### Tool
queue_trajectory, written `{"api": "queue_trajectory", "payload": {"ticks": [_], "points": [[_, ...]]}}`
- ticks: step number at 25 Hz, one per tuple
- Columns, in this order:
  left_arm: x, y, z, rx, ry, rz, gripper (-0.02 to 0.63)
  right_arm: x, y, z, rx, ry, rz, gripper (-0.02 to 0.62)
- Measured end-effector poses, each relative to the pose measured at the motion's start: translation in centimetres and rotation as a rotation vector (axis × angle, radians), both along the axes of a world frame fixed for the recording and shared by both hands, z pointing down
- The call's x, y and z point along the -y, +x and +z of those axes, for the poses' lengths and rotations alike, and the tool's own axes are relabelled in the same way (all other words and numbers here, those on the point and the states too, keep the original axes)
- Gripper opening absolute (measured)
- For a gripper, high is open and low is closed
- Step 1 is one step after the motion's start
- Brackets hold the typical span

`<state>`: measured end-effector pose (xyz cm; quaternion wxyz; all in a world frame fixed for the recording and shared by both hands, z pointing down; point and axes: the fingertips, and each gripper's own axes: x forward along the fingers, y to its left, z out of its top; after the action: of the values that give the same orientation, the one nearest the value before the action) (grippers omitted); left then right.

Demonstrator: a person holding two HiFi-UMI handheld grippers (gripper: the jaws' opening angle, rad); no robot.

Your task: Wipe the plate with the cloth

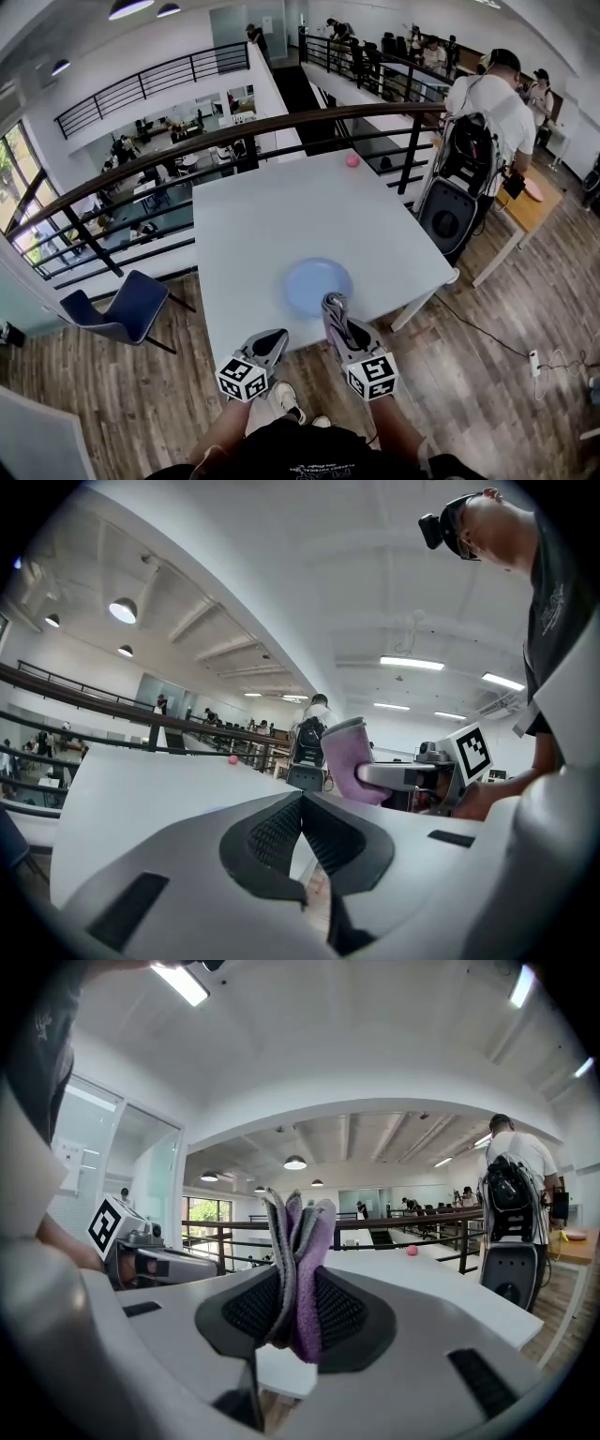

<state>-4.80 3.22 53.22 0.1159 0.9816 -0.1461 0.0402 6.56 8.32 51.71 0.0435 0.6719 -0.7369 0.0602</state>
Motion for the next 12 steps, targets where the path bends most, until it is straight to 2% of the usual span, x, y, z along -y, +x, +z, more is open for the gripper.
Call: {"api": "queue_trajectory", "payload": {"ticks": [12], "points": [[7.7, 4.3, 0.1, -0.017, -0.006, 0.034, 0.012, 7.9, 2.6, -0.4, -0.026, -0.013, 0.005, 0.11]]}}
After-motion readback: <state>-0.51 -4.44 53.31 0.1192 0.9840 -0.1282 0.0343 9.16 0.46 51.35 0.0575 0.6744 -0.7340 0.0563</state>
